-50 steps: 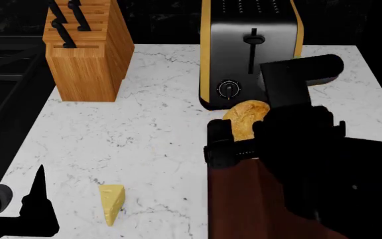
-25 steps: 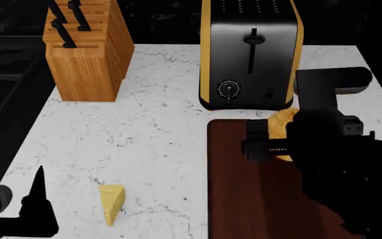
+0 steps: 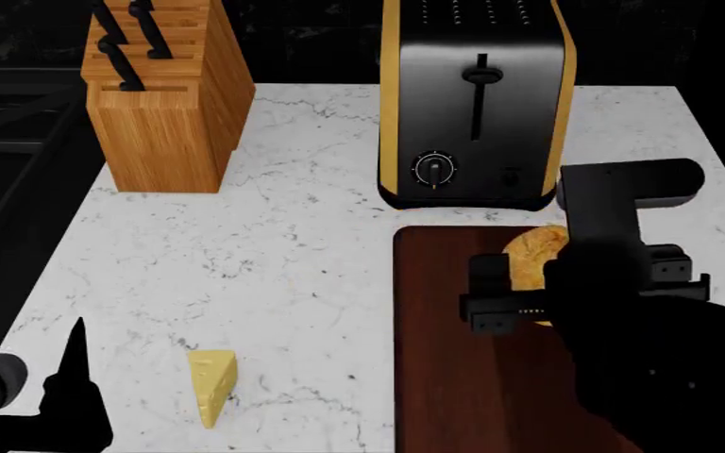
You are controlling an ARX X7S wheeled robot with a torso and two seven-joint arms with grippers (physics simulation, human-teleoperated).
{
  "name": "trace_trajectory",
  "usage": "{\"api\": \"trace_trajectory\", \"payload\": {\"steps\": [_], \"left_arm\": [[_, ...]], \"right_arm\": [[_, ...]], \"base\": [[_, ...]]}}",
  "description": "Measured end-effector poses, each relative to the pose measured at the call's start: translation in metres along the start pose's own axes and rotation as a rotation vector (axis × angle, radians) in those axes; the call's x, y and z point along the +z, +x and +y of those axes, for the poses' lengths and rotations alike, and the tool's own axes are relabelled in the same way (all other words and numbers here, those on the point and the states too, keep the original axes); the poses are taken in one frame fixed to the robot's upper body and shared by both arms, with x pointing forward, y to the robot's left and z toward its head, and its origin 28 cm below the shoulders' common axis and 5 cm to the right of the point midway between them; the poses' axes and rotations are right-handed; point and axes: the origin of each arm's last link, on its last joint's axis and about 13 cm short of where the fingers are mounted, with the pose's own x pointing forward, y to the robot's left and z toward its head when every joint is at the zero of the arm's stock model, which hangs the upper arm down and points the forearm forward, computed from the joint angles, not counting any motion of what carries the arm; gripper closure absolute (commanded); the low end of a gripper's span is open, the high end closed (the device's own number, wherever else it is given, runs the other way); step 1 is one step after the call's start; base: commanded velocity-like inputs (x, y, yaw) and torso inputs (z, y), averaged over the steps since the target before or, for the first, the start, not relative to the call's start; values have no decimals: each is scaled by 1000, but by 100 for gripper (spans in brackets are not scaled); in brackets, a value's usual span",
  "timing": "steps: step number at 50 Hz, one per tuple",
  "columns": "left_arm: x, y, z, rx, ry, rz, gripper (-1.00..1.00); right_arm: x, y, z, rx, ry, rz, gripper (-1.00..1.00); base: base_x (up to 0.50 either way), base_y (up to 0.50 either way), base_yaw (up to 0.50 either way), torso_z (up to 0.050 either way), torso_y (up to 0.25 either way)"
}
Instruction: Place the bread and cheese on the cutting board.
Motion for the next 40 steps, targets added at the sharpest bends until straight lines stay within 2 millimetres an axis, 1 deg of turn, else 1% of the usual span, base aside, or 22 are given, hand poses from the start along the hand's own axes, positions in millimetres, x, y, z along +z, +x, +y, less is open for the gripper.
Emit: {"api": "trace_trajectory", "payload": {"steps": [11, 22, 32, 40], "left_arm": [[0, 0, 0, -2, 1, -1, -100], [1, 0, 0, -2, 1, -2, -100], [2, 0, -1, -4, 0, -2, -100], [2, 0, -2, -10, -1, 1, -100]], "right_arm": [[-5, -3, 0, 2, -25, 10, -100], [-4, -14, 2, 19, -32, -10, -100], [2, -35, 6, 44, -35, -62, -100], [8, -65, 10, 58, -33, -148, -100]], "base": [[0, 0, 0, 0, 0], [0, 0, 0, 0, 0], [0, 0, 0, 0, 0], [0, 0, 0, 0, 0]]}}
